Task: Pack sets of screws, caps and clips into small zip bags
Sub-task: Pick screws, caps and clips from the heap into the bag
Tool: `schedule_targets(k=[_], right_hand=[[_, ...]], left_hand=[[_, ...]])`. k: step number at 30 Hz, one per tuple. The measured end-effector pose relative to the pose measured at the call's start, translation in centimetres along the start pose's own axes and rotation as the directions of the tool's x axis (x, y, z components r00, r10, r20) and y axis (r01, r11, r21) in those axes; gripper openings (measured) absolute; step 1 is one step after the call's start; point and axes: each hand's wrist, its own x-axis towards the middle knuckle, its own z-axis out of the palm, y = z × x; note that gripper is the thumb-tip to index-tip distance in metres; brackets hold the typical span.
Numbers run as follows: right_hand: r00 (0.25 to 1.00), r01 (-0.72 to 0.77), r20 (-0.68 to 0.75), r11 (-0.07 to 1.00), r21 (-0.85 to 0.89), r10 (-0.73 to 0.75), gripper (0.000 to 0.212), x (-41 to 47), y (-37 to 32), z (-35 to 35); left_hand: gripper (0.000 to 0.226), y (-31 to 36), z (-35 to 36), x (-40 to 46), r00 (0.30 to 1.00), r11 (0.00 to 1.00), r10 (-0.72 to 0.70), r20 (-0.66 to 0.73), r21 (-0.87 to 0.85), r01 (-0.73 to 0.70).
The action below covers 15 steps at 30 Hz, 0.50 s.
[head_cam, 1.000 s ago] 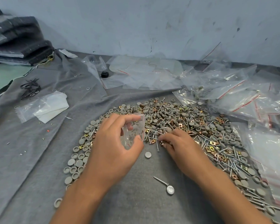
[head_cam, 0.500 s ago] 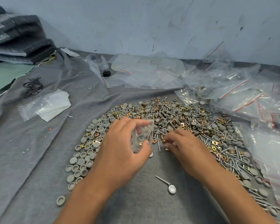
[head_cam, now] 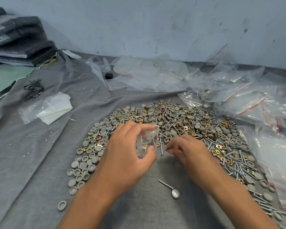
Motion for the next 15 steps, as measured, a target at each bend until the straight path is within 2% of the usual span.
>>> schedule_targets(k=[2,4,6,8,10,13,15], right_hand=[[0.964,0.098,-0.256,0.989,0.108,-0.068,0.006,0.3,-1.1,-1.5],[0.894,0.228,-0.416,0.967,0.112,-0.163,0.005,0.5,-2.6,-2.9],[0.867,0.331,-0.415,0.941,0.065,-0.276,0.008,0.4,-3.8,-3.4],[0.884,0.347,-0.343,0.938,0.026,-0.317,0.013,0.1,-4.4,-3.1],[0.891,0.309,-0.368,0.949,0.059,-0.268,0.016,-0.2,-4.5,-3.0],[0.841,0.281,-0.518,0.945,0.166,-0.160,0.014,-0.4,-4.7,-3.1],[0.837,0.305,-0.521,0.933,0.191,-0.167,0.014,-0.3,-5.3,-2.6]], left_hand=[[0.041,0.0,0.1,-0.1,1.000,1.000,0.006,0.019,0.010,-0.006],[0.042,0.0,0.2,0.0,0.999,1.000,0.011,0.034,0.023,-0.012],[0.042,0.2,0.3,0.0,0.999,0.999,0.020,0.045,0.027,-0.021],[0.043,0.3,0.4,0.1,0.998,0.999,0.031,0.054,0.022,-0.032],[0.043,0.4,0.5,0.0,0.998,0.999,0.031,0.058,0.021,-0.033],[0.043,0.3,0.6,-0.1,0.998,0.999,0.031,0.048,0.014,-0.032],[0.040,0.4,0.6,-0.1,0.998,0.999,0.038,0.049,0.013,-0.038]])
